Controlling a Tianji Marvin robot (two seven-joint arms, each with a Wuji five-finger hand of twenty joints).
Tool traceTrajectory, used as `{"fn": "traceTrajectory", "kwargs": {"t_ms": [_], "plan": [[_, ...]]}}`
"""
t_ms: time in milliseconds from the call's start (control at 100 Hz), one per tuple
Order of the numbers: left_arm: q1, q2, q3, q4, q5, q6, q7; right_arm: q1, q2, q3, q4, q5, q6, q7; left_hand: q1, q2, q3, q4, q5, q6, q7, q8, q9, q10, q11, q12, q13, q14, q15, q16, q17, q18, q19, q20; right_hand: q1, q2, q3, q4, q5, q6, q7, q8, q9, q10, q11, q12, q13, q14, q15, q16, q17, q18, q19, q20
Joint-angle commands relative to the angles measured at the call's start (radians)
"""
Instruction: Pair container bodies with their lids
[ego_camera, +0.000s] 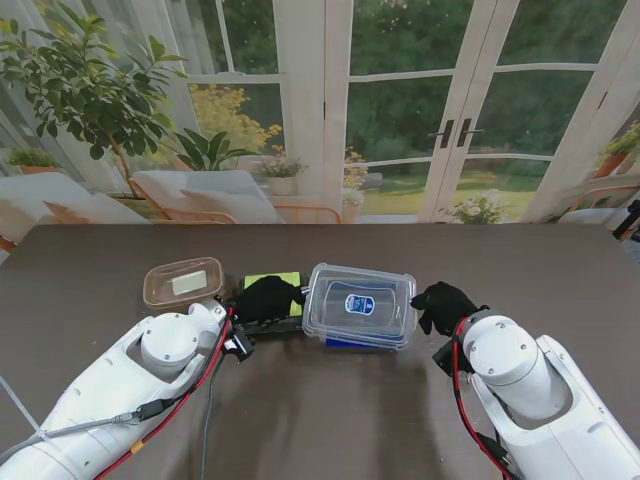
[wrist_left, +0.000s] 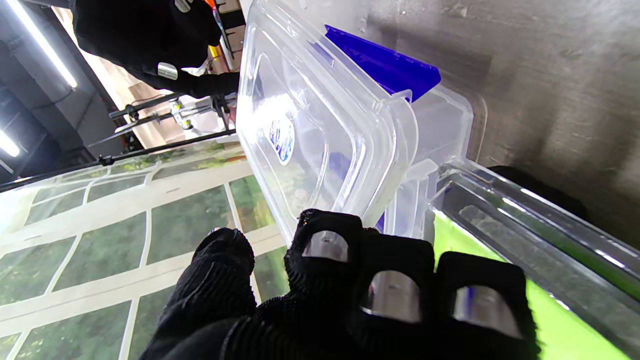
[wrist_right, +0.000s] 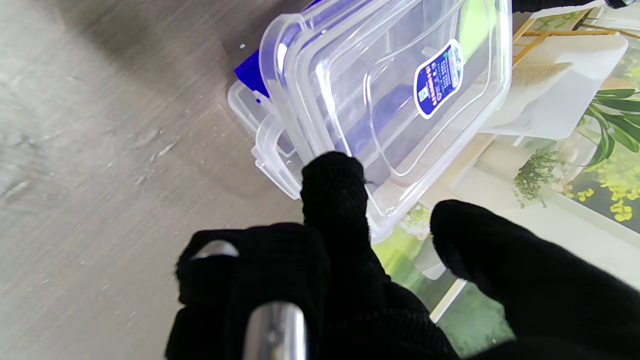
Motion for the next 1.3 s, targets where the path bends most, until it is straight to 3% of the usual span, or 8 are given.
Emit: {"fn": "traceTrajectory", "kwargs": {"t_ms": [0,760,1290], "plan": [[-0.018,-0.023,0.008,-0.005,-0.011,0.001,-0.028,0.014,-0.010,-0.011,0.008,0.008,-0.002,0.022,0.008,0.038,-0.019,0.006,0.034,-0.122,-0.027,-0.008,0.012,-0.012,0.038,-0.008,0.030,-0.034,0.067,-0.008,0.051,-0.034,0.279,-0.001,-0.021,0.005,0.004,-0.006,0.043,-0.218,0.017,0.006,0.070,0.090,0.008,0.008,0.013,-0.063,0.052,-0.003,0.587,-0.025,0.238,-0.022],[-0.158,-0.064,0.091,0.177,-0.093,0.001,-0.091,0.180,-0.016,-0.074,0.197,0.034,-0.012,0.043,0.010,0.039,-0.019,0.006,0.030,-0.122,-0.029,-0.009,0.012,-0.007,0.032,-0.009,0.030,-0.027,0.063,-0.008,0.050,-0.027,0.274,-0.003,-0.023,0.010,-0.004,-0.010,0.042,-0.218,0.018,0.006,0.069,0.090,0.005,0.003,0.013,-0.060,0.049,-0.005,0.585,-0.019,0.238,-0.030],[-0.146,-0.052,0.083,0.157,-0.098,0.038,-0.126,0.216,-0.022,-0.107,0.248,0.045,-0.015,0.041,0.011,0.039,-0.019,0.005,0.025,-0.120,-0.031,-0.009,0.011,-0.001,0.022,-0.009,0.030,-0.021,0.056,-0.008,0.050,-0.021,0.270,-0.003,-0.025,0.014,-0.012,-0.012,0.037,-0.217,0.018,0.007,0.067,0.092,0.004,0.002,0.013,-0.058,0.045,-0.008,0.583,-0.014,0.238,-0.042]]}}
